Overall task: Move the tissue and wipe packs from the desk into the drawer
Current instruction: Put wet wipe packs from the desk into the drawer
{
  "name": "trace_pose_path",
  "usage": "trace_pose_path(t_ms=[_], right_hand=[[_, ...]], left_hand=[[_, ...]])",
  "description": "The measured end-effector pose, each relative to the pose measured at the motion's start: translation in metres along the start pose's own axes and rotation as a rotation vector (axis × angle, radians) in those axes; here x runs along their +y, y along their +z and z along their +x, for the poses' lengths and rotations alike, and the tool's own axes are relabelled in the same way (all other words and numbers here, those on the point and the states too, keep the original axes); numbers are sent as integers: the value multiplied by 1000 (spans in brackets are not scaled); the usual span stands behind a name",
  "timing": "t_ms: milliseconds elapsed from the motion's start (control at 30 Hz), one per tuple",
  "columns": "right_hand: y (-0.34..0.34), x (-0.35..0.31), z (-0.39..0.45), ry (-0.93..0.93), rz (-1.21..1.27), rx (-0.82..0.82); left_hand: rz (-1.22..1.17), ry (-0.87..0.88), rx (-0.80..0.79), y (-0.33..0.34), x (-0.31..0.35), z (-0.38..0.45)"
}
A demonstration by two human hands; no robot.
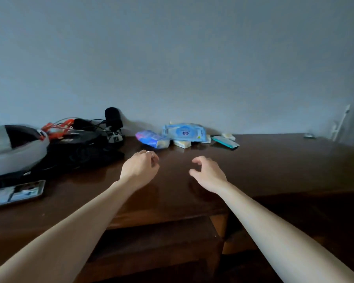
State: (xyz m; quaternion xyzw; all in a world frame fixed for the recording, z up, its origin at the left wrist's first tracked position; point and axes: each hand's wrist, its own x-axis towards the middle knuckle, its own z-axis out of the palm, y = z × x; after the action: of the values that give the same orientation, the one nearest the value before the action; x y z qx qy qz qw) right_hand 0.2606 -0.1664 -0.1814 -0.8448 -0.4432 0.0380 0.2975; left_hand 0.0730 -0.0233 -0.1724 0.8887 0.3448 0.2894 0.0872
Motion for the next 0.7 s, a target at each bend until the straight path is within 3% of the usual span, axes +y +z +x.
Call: trace_pose_path(t_ms=[267, 367, 567, 633, 700], right_hand=[[29, 8, 158, 203, -56, -13], [52, 11, 204, 230, -92, 32], [73, 16, 244, 229, 88, 145], [63, 18, 239, 167, 312, 24], [46, 22, 229, 72, 477, -203]], left_hand=[[92, 187, -44, 72, -9, 104], [-17, 163, -85, 94, -21, 118], [-28, 149, -28, 105, -28, 130], [-6, 188, 14, 104, -26, 131], [18, 234, -11, 105, -24, 135]])
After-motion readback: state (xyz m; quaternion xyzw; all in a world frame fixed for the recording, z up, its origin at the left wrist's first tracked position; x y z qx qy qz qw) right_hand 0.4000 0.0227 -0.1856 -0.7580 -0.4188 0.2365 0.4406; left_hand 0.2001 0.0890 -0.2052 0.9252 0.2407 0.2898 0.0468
